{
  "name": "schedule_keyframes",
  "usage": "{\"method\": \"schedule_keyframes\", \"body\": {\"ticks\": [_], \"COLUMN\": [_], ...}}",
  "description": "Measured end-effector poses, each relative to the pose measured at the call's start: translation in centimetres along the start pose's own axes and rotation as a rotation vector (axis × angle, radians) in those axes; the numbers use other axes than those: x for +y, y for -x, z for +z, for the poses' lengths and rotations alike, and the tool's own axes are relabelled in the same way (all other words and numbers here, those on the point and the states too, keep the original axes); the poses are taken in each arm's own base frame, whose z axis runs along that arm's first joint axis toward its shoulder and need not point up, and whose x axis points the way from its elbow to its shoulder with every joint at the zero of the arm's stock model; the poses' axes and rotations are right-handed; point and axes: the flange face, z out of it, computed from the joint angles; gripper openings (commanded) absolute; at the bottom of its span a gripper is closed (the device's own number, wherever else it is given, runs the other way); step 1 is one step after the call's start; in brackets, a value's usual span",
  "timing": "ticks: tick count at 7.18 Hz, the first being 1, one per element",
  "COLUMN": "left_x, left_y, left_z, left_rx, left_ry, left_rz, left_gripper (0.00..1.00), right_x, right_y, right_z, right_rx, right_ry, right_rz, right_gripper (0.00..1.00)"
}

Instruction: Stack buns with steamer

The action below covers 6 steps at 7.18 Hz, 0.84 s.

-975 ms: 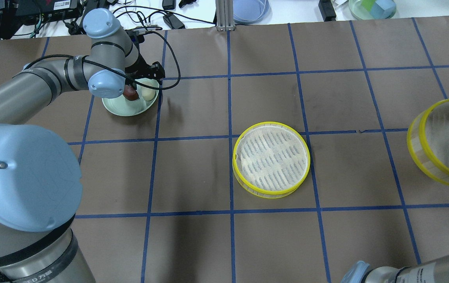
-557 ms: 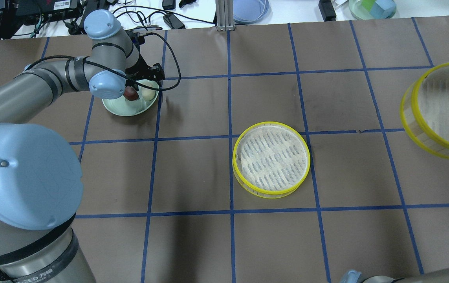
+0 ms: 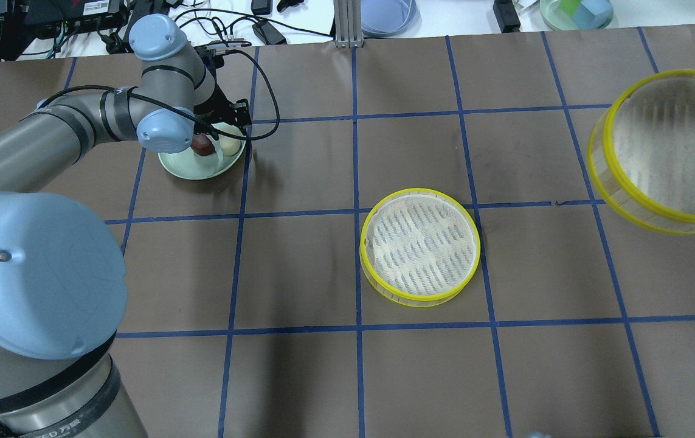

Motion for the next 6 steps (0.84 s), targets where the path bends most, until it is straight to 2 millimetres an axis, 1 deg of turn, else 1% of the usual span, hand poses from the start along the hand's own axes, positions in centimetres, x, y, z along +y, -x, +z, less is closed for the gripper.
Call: {"method": "schedule_keyframes", "body": {"ticks": [1,2,3,4,5,6], "left_x": [0.1,0.1,0.2,0.2,0.2,0.2], "left_y": [0.0,0.1,0.2,0.2,0.3,0.4], "left_z": [0.1,0.4,0.6,0.6,0.3,-0.3], "left_rx": [-0.001,-0.002,-0.003,-0.003,-0.003,-0.005], "left_ry": [0.003,0.007,0.012,0.012,0.01,0.007], "left_rz": [0.004,0.012,0.022,0.029,0.031,0.032], "left_gripper": [0.38,0.33,0.19,0.06,0.0,0.0], "right_x": [0.0,-0.2,-0.3,-0.2,0.1,0.3], "right_y": [1.1,2.6,4.1,5.1,5.8,6.1], "right_z": [-0.5,-1.2,-1.8,-1.8,-1.4,-1.2], "right_rx": [-0.003,-0.001,-0.005,-0.02,-0.04,-0.054], "right_ry": [0.008,0.014,0.025,0.055,0.095,0.12], "right_rz": [0.012,0.027,0.039,0.039,0.031,0.024], "right_gripper": [0.01,0.0,0.0,0.0,0.0,0.0]}}
